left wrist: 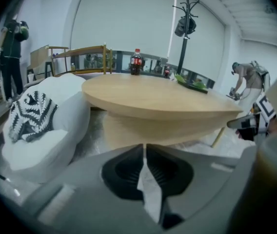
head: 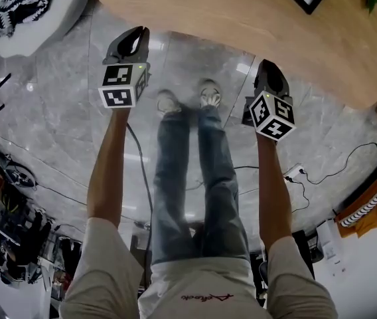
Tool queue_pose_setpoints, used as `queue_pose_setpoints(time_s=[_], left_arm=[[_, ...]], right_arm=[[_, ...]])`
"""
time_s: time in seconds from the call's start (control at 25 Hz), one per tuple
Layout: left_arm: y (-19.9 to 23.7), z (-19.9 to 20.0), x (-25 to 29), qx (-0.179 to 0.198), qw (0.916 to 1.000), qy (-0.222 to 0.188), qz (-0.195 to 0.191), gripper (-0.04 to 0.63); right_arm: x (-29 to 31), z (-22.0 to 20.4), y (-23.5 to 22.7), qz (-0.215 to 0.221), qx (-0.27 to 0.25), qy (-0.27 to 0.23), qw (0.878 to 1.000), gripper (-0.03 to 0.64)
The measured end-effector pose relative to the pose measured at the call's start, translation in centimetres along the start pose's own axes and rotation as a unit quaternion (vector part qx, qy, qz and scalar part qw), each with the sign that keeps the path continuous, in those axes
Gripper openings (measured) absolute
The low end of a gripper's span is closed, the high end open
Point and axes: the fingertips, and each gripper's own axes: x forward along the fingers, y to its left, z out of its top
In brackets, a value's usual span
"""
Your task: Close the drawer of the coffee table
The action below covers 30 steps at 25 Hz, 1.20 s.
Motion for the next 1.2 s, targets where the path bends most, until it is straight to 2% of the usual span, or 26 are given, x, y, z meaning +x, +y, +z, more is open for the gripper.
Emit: queue_pose_setpoints(time_s=[0.04, 0.28, 0.48, 0.8, 1.2], left_arm=[[-0.1, -0.2, -0.4, 0.002, 1.0, -0.002, 0.001, 0.003], [-0.7, -0.9, -2.5, -0.001, 0.9999, -0.013, 0.0, 0.003], [-2.1, 0.8, -5.4, -0.002, 0.9991, -0.043, -0.004, 0.003], [-5.1, 7.1, -13.4, 0.04, 0.9947, -0.095, -0.003, 0.003], [-6.5, 16.8, -25.7, 0.041, 0.986, -0.159, 0.026, 0.003]], right_arm=[[-0.2, -0.1, 0.3, 0.003, -0.003, 0.0, 1.0, 0.006], [-1.7, -0.5, 1.2, 0.015, -0.015, -0.006, 1.0, 0.006], [-4.3, 0.6, 2.3, 0.027, -0.014, -0.024, 0.999, 0.006], [-10.3, 6.1, 5.6, 0.055, -0.025, -0.068, 0.996, 0.006], [-20.7, 15.8, 11.0, 0.092, -0.057, -0.129, 0.986, 0.005]])
